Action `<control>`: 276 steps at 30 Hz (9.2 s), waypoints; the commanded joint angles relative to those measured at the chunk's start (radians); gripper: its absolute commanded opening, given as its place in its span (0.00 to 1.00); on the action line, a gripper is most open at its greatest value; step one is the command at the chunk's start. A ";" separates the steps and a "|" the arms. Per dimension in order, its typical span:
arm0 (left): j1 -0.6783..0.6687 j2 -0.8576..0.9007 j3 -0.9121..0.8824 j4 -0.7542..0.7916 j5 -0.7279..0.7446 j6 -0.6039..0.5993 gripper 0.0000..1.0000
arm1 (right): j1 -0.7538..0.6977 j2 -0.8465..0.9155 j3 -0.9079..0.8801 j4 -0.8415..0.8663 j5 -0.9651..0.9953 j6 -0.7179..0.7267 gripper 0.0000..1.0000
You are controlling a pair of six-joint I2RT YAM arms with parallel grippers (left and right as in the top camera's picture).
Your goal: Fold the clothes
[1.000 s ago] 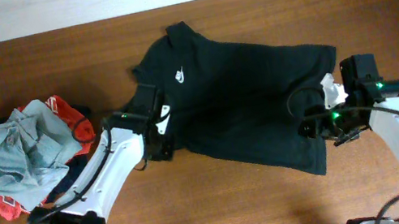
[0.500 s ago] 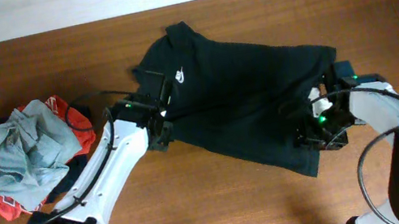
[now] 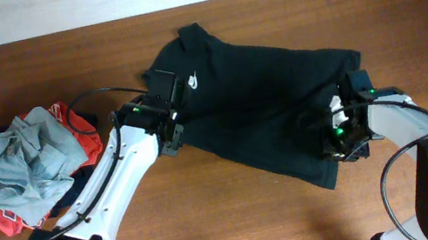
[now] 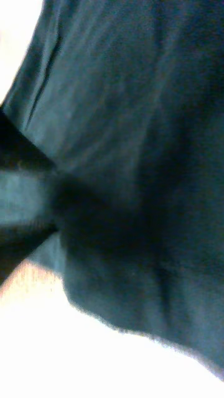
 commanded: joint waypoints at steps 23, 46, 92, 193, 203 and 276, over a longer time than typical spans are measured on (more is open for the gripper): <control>-0.002 0.001 0.021 -0.017 -0.008 0.044 0.29 | -0.047 0.043 -0.002 -0.056 0.616 0.279 0.04; 0.003 0.138 -0.100 0.063 0.332 -0.212 0.43 | -0.047 0.043 0.001 -0.055 0.616 0.305 0.04; 0.193 0.160 0.056 -0.123 0.397 -0.174 0.30 | -0.047 0.043 0.001 -0.063 0.617 0.305 0.20; -0.081 0.338 0.157 -0.088 0.308 0.108 0.37 | -0.047 0.043 0.001 -0.062 0.605 0.305 0.52; -0.087 0.336 0.190 -0.123 0.304 0.107 0.01 | -0.047 0.043 0.001 -0.062 0.605 0.305 0.52; -0.150 0.431 0.471 -0.376 -0.014 0.156 0.06 | -0.047 0.043 0.001 -0.062 0.595 0.305 0.52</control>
